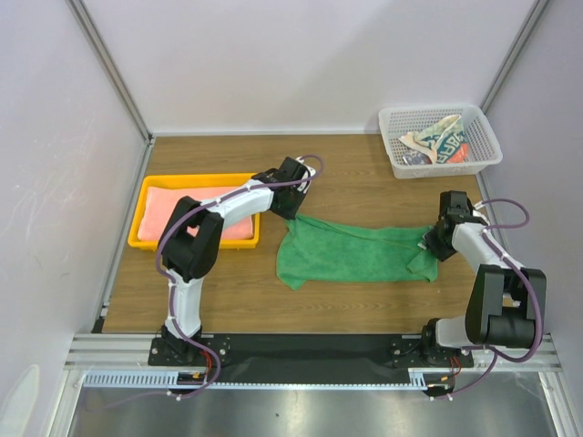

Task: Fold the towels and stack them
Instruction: Flatten out the crumpled towel

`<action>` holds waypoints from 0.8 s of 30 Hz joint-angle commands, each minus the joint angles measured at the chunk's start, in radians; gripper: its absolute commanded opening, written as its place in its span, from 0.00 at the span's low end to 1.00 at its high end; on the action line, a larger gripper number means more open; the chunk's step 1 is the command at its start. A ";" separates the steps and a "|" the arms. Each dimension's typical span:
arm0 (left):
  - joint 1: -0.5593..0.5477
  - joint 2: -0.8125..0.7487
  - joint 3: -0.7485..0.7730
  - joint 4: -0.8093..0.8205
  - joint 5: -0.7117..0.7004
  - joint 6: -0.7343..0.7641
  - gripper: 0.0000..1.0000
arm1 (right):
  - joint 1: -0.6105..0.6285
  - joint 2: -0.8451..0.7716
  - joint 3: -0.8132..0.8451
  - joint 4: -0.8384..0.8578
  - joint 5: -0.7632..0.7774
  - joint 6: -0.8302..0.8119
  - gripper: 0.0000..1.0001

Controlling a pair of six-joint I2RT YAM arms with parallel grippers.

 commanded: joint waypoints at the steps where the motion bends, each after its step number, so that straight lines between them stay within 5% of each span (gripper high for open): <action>1: 0.010 -0.059 0.005 0.005 0.014 0.023 0.00 | -0.001 0.001 0.027 0.034 0.025 0.006 0.47; 6: 0.012 -0.058 0.002 0.005 0.014 0.024 0.00 | -0.001 0.009 0.019 0.056 0.027 0.006 0.45; 16: 0.013 -0.056 -0.003 0.003 0.013 0.023 0.00 | -0.001 0.024 0.023 0.073 0.028 0.013 0.00; 24: 0.042 -0.113 0.077 -0.063 0.008 0.023 0.00 | -0.002 -0.068 0.138 -0.022 0.027 -0.041 0.00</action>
